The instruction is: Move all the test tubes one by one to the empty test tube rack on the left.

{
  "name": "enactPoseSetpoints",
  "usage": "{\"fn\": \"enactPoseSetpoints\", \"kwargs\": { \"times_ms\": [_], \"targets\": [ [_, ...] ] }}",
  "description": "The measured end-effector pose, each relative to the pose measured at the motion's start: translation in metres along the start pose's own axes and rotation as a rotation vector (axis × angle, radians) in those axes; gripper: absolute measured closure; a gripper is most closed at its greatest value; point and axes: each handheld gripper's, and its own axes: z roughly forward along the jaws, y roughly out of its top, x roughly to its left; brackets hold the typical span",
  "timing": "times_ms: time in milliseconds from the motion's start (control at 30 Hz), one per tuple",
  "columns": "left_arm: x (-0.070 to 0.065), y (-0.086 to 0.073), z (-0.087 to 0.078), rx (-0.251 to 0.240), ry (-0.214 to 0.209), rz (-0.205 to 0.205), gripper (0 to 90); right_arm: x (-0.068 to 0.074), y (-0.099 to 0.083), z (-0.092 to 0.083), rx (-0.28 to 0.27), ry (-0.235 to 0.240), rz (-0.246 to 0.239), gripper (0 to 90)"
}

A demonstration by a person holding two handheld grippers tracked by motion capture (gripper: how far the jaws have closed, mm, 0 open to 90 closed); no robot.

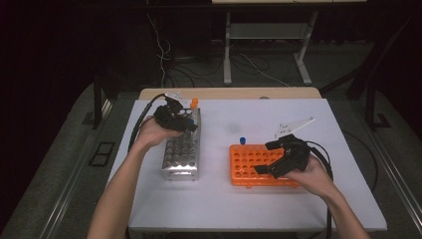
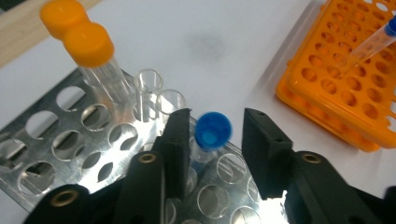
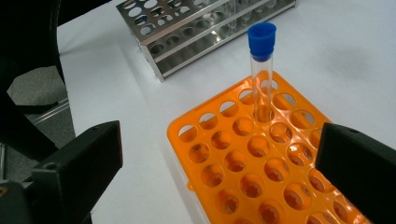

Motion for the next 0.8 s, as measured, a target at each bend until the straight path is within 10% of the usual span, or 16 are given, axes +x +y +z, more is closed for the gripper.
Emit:
{"fn": "enactPoseSetpoints", "kwargs": {
  "times_ms": [800],
  "targets": [
    [-0.043, -0.005, -0.032, -0.019, -0.009, -0.019, 12.3, -0.008, -0.006, -0.004, -0.005, -0.018, 0.022, 0.2]
  ]
}}
